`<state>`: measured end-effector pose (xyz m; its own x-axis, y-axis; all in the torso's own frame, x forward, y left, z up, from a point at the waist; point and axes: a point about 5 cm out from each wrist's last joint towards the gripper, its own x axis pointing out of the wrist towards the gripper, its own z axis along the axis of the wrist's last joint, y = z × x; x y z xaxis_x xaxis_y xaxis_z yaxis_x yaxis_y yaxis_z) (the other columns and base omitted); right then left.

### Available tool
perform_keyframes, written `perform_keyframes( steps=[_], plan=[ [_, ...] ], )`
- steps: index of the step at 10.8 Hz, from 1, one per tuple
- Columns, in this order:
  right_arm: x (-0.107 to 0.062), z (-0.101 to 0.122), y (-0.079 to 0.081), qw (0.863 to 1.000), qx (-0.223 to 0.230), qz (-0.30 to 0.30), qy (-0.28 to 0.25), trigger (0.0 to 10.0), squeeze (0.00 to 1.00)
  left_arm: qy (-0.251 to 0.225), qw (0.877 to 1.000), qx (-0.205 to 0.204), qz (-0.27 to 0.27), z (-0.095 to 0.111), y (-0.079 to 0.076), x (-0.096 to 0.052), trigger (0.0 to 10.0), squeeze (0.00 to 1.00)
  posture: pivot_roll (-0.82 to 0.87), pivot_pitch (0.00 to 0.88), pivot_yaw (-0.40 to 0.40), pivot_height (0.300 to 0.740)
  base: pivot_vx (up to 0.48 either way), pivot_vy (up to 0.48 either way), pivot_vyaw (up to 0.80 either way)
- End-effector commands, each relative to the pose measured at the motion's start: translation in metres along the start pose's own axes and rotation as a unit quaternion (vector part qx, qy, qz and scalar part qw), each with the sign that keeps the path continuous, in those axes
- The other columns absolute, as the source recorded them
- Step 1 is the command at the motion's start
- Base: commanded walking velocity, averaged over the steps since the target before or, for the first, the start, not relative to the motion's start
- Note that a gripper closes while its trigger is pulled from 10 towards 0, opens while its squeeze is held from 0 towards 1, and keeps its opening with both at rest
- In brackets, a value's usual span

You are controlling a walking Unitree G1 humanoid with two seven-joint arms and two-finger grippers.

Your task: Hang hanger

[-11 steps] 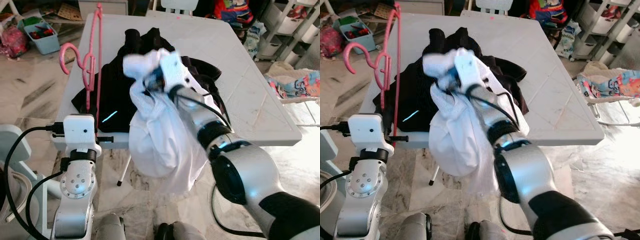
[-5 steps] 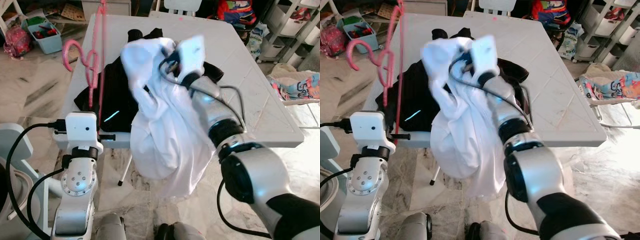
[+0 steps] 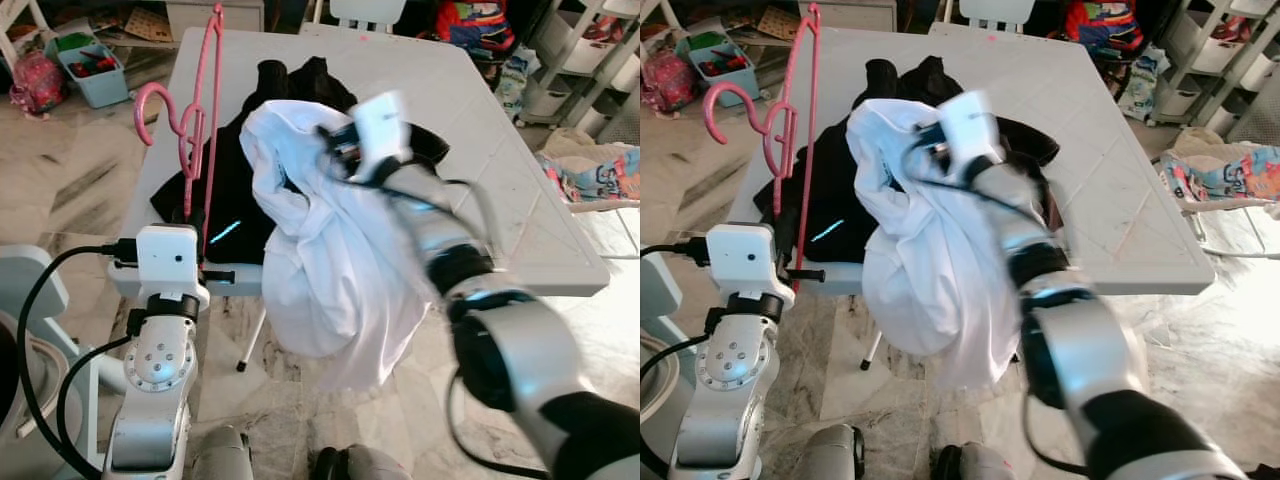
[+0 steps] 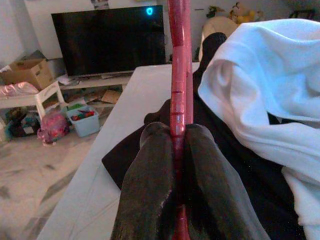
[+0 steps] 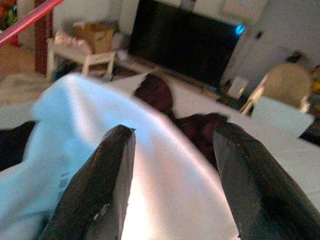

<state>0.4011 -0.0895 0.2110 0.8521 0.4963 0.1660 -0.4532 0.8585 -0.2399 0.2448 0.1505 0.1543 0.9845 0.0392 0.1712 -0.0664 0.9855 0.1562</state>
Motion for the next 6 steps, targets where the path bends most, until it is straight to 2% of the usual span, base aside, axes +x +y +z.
perform_keyframes(
  steps=[1,2,3,4,5,6],
  plan=[
    [-0.006,0.009,-0.015,0.999,0.007,-0.017,-0.035,10.0,1.00,-0.002,1.000,-0.002,-0.006,0.000,-0.002,0.000,10.0,0.00,0.15,0.042,-0.108,0.740,0.000,0.000,0.00],
    [-0.021,0.005,-0.028,0.998,0.004,-0.030,-0.050,10.0,1.00,-0.002,1.000,-0.003,-0.007,0.000,-0.003,0.000,10.0,0.00,0.15,0.042,-0.109,0.740,0.000,0.000,0.00],
    [-0.042,-0.006,-0.033,0.999,0.006,-0.018,-0.044,10.0,1.00,-0.002,1.000,-0.005,-0.009,0.000,-0.004,0.001,10.0,0.00,0.12,0.043,-0.103,0.740,0.000,0.000,0.00],
    [-0.056,-0.013,-0.034,0.999,0.012,-0.002,-0.035,10.0,1.00,-0.002,1.000,-0.005,-0.012,-0.001,-0.005,0.000,10.0,0.00,0.12,0.042,-0.101,0.740,0.000,0.000,0.00],
    [-0.077,-0.018,-0.028,0.998,0.018,0.058,-0.017,10.0,1.00,-0.002,1.000,-0.006,-0.013,-0.001,-0.005,0.001,10.0,0.00,0.10,0.040,-0.092,0.740,0.000,0.000,0.00],
    [-0.104,-0.018,-0.028,0.992,0.027,0.121,0.007,10.0,0.87,0.000,1.000,-0.013,-0.017,-0.002,-0.007,0.002,10.0,0.00,0.07,0.037,-0.084,0.740,0.000,0.000,0.00]
  ],
)
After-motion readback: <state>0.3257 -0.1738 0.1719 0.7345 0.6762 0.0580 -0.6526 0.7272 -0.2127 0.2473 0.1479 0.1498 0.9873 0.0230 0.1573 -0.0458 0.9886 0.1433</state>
